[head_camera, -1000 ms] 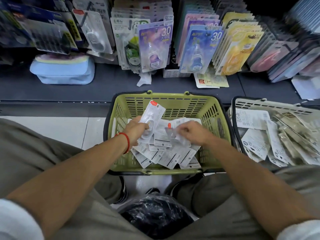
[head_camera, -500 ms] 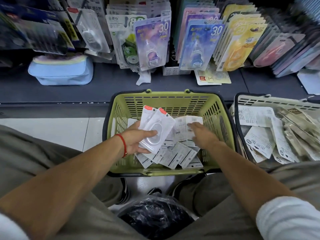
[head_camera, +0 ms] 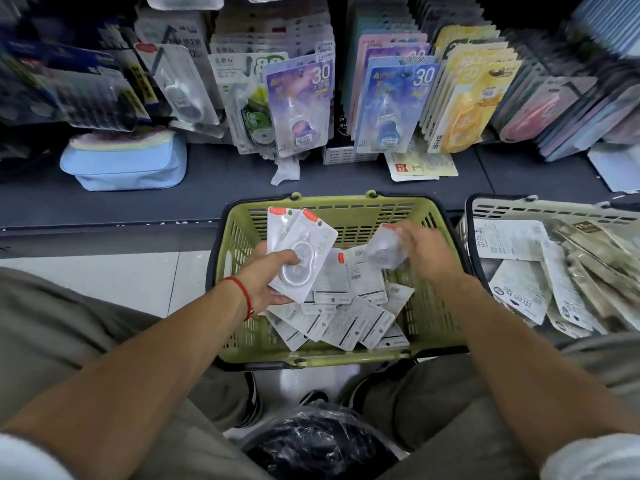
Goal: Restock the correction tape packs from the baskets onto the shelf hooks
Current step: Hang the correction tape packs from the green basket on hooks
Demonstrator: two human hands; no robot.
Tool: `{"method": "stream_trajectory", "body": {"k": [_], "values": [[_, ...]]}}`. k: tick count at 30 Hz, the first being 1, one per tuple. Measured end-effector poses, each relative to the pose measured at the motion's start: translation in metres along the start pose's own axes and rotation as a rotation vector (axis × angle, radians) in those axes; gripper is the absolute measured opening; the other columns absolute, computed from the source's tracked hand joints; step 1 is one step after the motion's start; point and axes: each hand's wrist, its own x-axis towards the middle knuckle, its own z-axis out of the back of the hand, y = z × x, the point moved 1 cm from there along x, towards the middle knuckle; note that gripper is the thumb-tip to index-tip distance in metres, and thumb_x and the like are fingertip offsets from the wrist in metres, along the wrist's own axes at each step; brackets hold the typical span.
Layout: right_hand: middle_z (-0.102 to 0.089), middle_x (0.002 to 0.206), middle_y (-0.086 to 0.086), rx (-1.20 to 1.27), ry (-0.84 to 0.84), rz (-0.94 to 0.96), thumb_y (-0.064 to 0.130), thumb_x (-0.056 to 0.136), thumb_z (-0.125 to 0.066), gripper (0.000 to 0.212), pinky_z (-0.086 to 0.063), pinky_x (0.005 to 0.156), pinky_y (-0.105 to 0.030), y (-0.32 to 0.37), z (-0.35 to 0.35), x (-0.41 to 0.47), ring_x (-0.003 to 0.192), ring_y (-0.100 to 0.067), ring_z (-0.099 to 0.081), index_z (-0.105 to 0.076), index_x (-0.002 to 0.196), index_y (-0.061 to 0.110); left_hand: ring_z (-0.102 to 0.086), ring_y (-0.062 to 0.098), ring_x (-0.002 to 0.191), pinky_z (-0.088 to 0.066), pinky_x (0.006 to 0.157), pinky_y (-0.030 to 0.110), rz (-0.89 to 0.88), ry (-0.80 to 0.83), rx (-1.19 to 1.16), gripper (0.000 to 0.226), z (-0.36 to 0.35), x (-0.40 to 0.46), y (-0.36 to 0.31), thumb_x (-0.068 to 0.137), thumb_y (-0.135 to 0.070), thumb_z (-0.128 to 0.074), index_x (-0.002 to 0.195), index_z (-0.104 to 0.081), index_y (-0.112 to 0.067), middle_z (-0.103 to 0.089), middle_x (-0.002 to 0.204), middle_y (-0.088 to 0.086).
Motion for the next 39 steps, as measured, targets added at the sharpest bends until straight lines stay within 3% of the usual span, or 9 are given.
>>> {"method": "stream_trajectory", "body": {"k": [2,6,9,12,15,21,29,34,39], "values": [[-0.070,0.087,-0.003,0.256,-0.152,0.042,0.022,0.110,-0.053,0.022,-0.044,0.072,-0.033,0.021,0.034,0.003,0.078,-0.025,-0.062,-0.074,0.105,0.015,-0.070,0.033,0.108,-0.064,0.072,0.050,-0.046,-0.003,-0.018,0.041,-0.002,-0.002,-0.004,0.086,-0.013,-0.074,0.119,-0.060,-0.033,-0.068,0.124,0.006],[-0.058,0.061,0.019,0.551,0.024,0.093,0.025,0.108,-0.057,0.045,-0.040,0.061,-0.020,0.080,0.065,-0.002,0.060,-0.001,-0.051,-0.067,0.067,0.039,-0.071,0.034,0.110,-0.062,0.077,0.052,-0.097,0.102,-0.102,0.042,-0.012,-0.017,-0.016,0.089,-0.028,-0.079,0.127,-0.061,-0.035,-0.070,0.130,0.006],[-0.063,0.061,0.022,0.564,0.001,0.115,0.014,0.106,-0.059,0.028,-0.041,0.061,-0.013,0.113,0.064,0.000,0.057,0.007,-0.056,-0.072,0.082,0.023,-0.071,0.034,0.118,-0.062,0.084,0.056,-0.180,0.295,-0.149,0.056,-0.018,-0.032,-0.024,0.086,-0.037,-0.085,0.136,-0.060,-0.033,-0.072,0.134,0.005],[-0.067,0.066,0.018,0.563,-0.146,0.139,0.020,0.101,-0.069,0.015,-0.043,0.057,-0.012,0.136,0.073,0.008,0.054,0.005,-0.059,-0.076,0.094,0.008,-0.069,0.036,0.121,-0.062,0.086,0.053,-0.330,0.365,-0.227,0.063,-0.023,-0.049,-0.038,0.085,-0.020,-0.080,0.143,-0.055,-0.021,-0.071,0.135,0.011],[-0.071,0.070,0.008,0.798,-0.176,0.140,0.024,0.101,-0.071,0.011,-0.048,0.045,-0.019,0.163,0.102,0.016,0.045,-0.004,-0.059,-0.069,0.104,0.014,-0.065,0.038,0.127,-0.055,0.101,0.058,-0.454,0.300,-0.350,0.068,-0.021,-0.066,-0.069,0.084,-0.013,-0.076,0.147,-0.051,-0.014,-0.068,0.138,0.015],[-0.081,0.102,0.004,0.818,0.112,0.294,0.054,0.078,-0.078,0.055,-0.058,0.062,-0.025,0.208,0.147,0.018,0.088,-0.015,-0.078,-0.064,0.121,0.023,-0.071,0.030,0.120,-0.060,0.096,0.050,-0.782,0.186,-0.444,0.069,-0.017,-0.107,-0.149,0.081,-0.007,-0.079,0.144,-0.051,-0.015,-0.073,0.132,0.009],[-0.081,0.104,0.002,1.059,-0.174,0.495,0.034,0.072,-0.080,0.047,-0.063,0.075,-0.030,0.256,0.180,0.044,0.094,-0.019,-0.078,-0.063,0.113,0.018,-0.072,0.026,0.117,-0.058,0.097,0.062,-1.100,-0.044,-0.256,0.051,0.007,-0.140,-0.234,0.092,-0.018,-0.079,0.136,-0.053,-0.022,-0.073,0.129,0.001],[-0.080,0.099,0.009,1.038,-0.348,0.514,0.022,0.087,-0.074,0.024,-0.056,0.067,-0.019,0.278,0.205,0.073,0.086,-0.009,-0.077,-0.063,0.108,0.026,-0.068,0.003,0.109,-0.057,0.091,0.025,-1.358,-0.406,-0.097,0.045,0.033,-0.141,-0.249,0.089,-0.034,-0.083,0.125,-0.056,-0.032,-0.069,0.117,-0.017],[-0.081,0.107,0.005,1.046,-0.341,0.458,0.026,0.099,-0.073,0.026,-0.063,0.084,-0.037,0.282,0.204,0.082,0.096,-0.015,-0.079,-0.064,0.123,0.023,-0.068,-0.005,0.103,-0.054,0.077,0.008,-1.363,-0.408,-0.156,0.042,0.033,-0.132,-0.242,0.086,-0.038,-0.084,0.116,-0.056,-0.048,-0.069,0.112,-0.027]]}}
